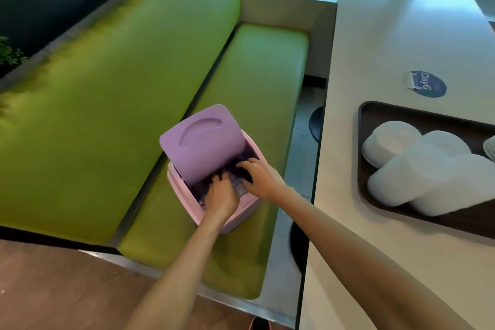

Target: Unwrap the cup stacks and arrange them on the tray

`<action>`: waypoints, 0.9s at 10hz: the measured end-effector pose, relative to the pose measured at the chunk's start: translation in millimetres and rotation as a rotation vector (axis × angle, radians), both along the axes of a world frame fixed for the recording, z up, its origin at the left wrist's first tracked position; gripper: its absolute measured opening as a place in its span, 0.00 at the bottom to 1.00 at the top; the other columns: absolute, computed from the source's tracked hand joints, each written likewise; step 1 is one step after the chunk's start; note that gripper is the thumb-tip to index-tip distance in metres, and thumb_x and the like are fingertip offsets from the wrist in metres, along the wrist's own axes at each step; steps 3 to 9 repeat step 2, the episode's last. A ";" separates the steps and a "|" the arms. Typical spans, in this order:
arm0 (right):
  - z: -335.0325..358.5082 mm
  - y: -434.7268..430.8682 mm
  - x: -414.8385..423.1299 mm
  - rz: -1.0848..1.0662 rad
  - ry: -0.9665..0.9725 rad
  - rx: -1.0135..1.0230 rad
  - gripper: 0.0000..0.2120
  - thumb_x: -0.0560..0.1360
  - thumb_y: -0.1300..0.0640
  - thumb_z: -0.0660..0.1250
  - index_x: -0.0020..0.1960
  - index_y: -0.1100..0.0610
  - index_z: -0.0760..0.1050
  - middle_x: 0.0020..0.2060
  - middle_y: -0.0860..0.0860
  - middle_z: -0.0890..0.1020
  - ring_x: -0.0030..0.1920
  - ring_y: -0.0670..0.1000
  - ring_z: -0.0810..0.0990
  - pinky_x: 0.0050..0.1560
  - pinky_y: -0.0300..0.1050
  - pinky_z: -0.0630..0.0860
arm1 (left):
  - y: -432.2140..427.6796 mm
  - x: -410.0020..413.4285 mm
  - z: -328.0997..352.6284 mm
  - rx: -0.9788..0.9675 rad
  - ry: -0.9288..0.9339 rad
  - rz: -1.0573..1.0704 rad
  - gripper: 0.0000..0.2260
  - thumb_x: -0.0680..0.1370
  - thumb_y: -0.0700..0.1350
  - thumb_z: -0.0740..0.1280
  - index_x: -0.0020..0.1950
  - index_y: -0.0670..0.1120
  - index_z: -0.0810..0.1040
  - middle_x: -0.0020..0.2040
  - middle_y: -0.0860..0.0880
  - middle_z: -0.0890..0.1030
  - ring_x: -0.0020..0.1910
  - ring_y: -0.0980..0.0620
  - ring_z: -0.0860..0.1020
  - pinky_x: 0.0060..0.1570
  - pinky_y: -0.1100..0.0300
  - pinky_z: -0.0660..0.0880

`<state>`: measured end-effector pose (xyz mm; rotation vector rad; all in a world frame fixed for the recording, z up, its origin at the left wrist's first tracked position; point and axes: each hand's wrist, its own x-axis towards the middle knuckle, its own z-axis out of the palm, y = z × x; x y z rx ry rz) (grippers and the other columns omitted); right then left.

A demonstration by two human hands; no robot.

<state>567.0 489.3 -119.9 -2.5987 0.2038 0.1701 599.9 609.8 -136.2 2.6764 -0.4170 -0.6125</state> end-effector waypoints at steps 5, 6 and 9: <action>22.1 -8.1 -18.7 -0.130 -0.127 0.080 0.15 0.76 0.60 0.63 0.62 0.58 0.77 0.54 0.54 0.81 0.51 0.56 0.80 0.50 0.49 0.76 | -10.5 -14.0 30.8 -0.187 -0.131 0.006 0.13 0.78 0.43 0.61 0.63 0.44 0.72 0.59 0.43 0.77 0.56 0.41 0.76 0.46 0.52 0.71; 22.1 -8.1 -18.7 -0.130 -0.127 0.080 0.15 0.76 0.60 0.63 0.62 0.58 0.77 0.54 0.54 0.81 0.51 0.56 0.80 0.50 0.49 0.76 | -10.5 -14.0 30.8 -0.187 -0.131 0.006 0.13 0.78 0.43 0.61 0.63 0.44 0.72 0.59 0.43 0.77 0.56 0.41 0.76 0.46 0.52 0.71; 22.1 -8.1 -18.7 -0.130 -0.127 0.080 0.15 0.76 0.60 0.63 0.62 0.58 0.77 0.54 0.54 0.81 0.51 0.56 0.80 0.50 0.49 0.76 | -10.5 -14.0 30.8 -0.187 -0.131 0.006 0.13 0.78 0.43 0.61 0.63 0.44 0.72 0.59 0.43 0.77 0.56 0.41 0.76 0.46 0.52 0.71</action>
